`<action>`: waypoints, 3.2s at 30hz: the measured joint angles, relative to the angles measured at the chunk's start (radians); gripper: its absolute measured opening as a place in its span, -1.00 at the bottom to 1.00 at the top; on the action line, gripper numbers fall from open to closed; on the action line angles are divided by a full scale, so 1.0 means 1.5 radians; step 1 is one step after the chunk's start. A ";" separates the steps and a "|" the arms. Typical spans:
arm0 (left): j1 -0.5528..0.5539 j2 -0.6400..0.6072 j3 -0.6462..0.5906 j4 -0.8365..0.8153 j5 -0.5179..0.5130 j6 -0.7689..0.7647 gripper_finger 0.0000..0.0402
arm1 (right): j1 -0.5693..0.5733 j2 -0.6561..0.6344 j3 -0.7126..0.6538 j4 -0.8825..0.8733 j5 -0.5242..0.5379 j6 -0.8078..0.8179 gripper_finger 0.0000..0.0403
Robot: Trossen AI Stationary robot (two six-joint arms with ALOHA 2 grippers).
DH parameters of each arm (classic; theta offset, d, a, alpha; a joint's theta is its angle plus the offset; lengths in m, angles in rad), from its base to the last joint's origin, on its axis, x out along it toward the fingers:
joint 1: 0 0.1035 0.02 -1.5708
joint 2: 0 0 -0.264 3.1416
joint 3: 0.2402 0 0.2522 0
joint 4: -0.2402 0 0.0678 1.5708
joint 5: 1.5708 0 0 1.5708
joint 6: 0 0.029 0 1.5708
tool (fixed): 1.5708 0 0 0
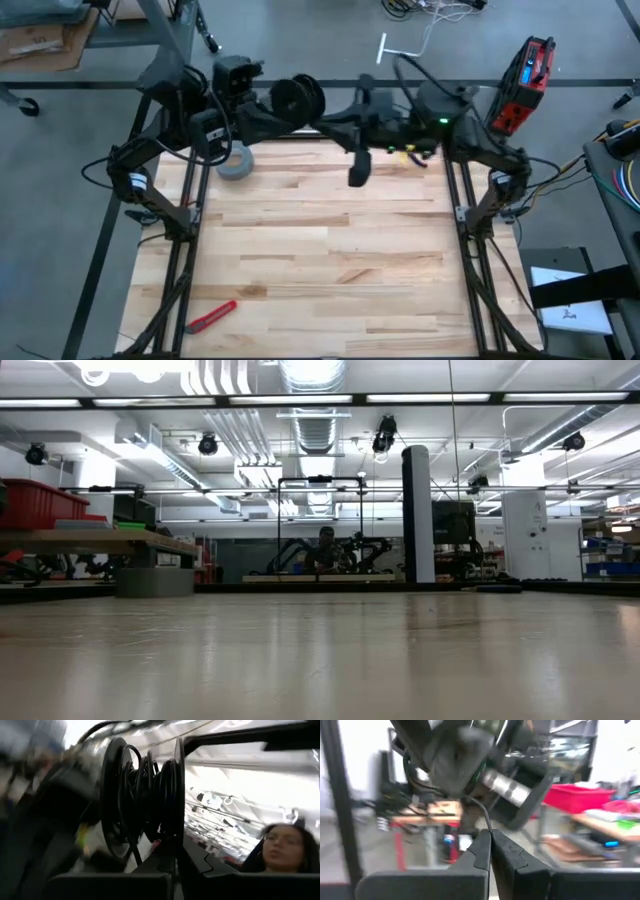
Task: Coil cords
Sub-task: Coil the black wire on the black spool
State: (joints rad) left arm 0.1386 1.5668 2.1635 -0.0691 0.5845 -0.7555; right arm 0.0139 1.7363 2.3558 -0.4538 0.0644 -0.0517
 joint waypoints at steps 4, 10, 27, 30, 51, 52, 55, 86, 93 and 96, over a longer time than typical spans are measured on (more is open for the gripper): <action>0.002 -0.003 0.000 -0.101 0.003 -0.113 -1.00 | 0.048 -0.036 0.000 -0.051 0.098 -0.109 -1.00; 0.002 -0.002 0.000 -0.200 0.008 -0.197 -1.00 | 0.113 -0.051 0.001 -0.068 0.194 -0.227 -1.00; 0.017 -0.023 0.000 -0.148 -0.074 -0.248 -1.00 | 0.222 -0.052 0.000 -0.025 0.347 -0.396 -1.00; 0.011 -0.020 0.000 -0.169 -0.016 -0.244 -1.00 | 0.231 -0.053 0.000 0.000 0.370 -0.439 -1.00; -0.057 0.065 -0.002 -0.038 0.211 -0.304 -1.00 | 0.213 -0.048 0.000 -0.010 0.281 -0.437 -1.00; -0.061 0.070 -0.002 -0.026 0.211 -0.307 -1.00 | 0.209 -0.048 0.000 -0.009 0.267 -0.435 -1.00; -0.075 0.081 -0.002 -0.007 0.210 -0.310 -1.00 | 0.198 -0.047 0.000 -0.010 0.232 -0.426 -1.00; -0.030 0.014 -0.001 -0.131 0.094 -0.067 -1.00 | 0.134 -0.131 0.000 -0.208 0.309 -0.195 -0.28; -0.021 -0.007 -0.010 -0.441 -0.067 -0.013 -1.00 | 0.134 -0.200 0.001 -0.341 0.308 0.002 -0.34; -0.021 -0.008 -0.038 -0.432 -0.066 -0.007 -1.00 | 0.134 -0.206 0.001 -0.381 0.308 0.052 -0.36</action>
State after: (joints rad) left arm 0.1066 1.5551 2.1066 -0.7166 0.4862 -0.7658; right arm 0.2150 1.4269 2.3569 -1.0247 0.5259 0.0256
